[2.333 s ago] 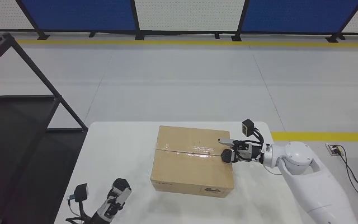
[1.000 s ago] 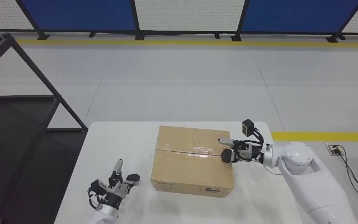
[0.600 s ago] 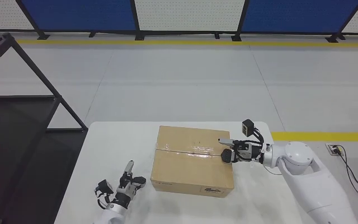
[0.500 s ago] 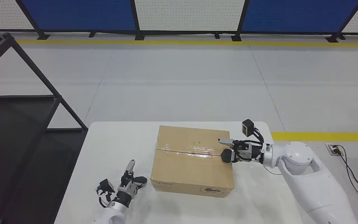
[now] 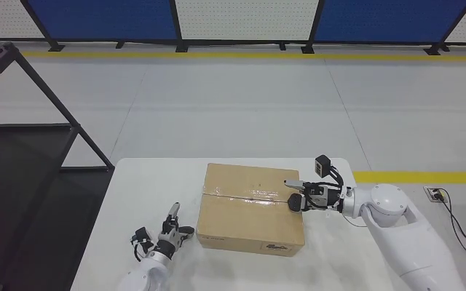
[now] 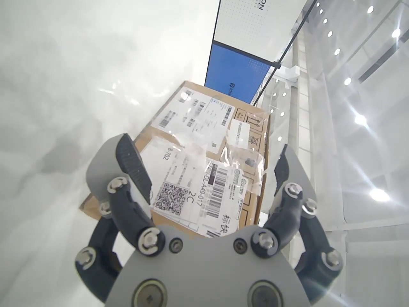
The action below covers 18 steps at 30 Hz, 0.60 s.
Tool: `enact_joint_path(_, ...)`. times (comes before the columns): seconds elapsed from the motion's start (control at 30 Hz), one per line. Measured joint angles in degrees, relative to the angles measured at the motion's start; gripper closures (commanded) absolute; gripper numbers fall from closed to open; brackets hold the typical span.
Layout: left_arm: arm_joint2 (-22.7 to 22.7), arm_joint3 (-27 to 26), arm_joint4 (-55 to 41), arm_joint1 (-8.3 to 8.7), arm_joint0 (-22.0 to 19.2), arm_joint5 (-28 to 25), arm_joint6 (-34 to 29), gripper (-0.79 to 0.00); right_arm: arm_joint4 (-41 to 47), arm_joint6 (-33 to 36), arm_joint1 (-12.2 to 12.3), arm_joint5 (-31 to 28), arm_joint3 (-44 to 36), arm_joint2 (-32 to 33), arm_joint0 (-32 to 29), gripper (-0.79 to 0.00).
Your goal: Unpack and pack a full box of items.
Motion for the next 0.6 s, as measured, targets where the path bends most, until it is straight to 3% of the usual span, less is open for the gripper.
enact_joint_path(0.2, 0.3, 1.3, -1.5, -0.61, -1.2, -0.3, 0.4, -0.785, 0.0, 0.0, 0.0, 0.0, 0.0, 0.0, 0.0, -0.785)
enact_joint_path(0.47, -1.6, -0.2, -1.2, -0.91, 1.0, -3.1, 2.6, -0.785, 0.0, 0.0, 0.0, 0.0, 0.0, 0.0, 0.0, -0.785)
enact_joint_path(0.6, -2.8, -2.7, -0.7, -0.71, 4.0, -2.8, 0.8, -0.785, 0.0, 0.0, 0.0, 0.0, 0.0, 0.0, 0.0, -0.785)
